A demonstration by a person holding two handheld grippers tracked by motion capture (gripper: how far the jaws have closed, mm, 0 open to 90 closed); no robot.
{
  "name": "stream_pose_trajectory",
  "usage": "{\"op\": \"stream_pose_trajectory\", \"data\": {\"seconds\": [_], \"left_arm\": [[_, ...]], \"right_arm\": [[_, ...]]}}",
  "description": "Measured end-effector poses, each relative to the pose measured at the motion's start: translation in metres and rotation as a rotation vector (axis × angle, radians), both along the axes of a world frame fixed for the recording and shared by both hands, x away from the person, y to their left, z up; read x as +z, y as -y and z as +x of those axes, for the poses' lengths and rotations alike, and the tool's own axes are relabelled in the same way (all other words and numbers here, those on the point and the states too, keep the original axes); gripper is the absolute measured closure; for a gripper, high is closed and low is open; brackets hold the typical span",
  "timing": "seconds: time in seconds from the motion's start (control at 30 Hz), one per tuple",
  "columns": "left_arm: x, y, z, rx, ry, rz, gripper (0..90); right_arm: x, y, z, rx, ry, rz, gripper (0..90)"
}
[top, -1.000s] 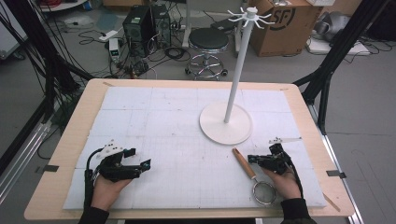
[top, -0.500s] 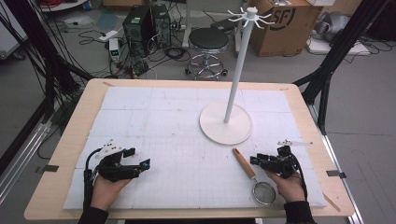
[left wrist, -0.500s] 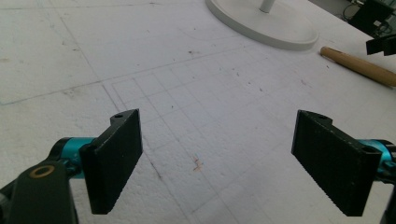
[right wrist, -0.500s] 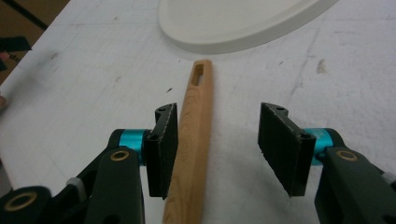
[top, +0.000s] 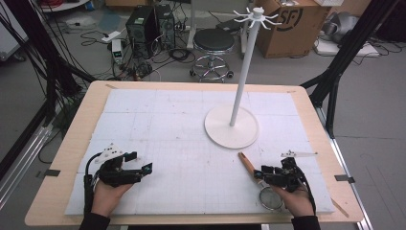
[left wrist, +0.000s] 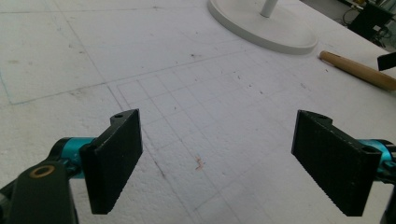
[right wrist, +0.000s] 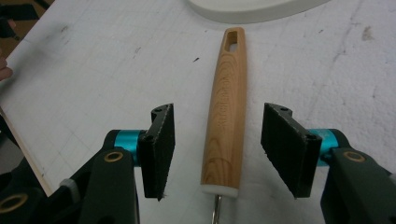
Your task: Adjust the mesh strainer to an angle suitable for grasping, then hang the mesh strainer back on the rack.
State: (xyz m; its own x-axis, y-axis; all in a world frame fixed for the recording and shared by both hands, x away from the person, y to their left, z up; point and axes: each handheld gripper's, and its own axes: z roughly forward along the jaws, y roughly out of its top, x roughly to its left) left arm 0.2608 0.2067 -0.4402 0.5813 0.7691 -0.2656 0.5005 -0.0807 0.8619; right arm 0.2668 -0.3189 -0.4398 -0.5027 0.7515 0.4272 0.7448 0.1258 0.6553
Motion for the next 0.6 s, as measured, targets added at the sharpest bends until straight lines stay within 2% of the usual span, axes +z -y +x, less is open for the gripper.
{"op": "stream_pose_trajectory", "data": {"seconds": [0.2,0.6], "left_arm": [[-0.0002,0.001,-0.0002,-0.002,-0.004,0.002,16.9],[-0.0002,0.0004,-0.0005,0.001,-0.003,0.004,16.9]], "right_arm": [[-0.0001,-0.0037,-0.0026,0.013,-0.002,-0.014,45.5],[-0.0047,-0.0081,-0.006,0.022,-0.027,-0.081,48.2]]}}
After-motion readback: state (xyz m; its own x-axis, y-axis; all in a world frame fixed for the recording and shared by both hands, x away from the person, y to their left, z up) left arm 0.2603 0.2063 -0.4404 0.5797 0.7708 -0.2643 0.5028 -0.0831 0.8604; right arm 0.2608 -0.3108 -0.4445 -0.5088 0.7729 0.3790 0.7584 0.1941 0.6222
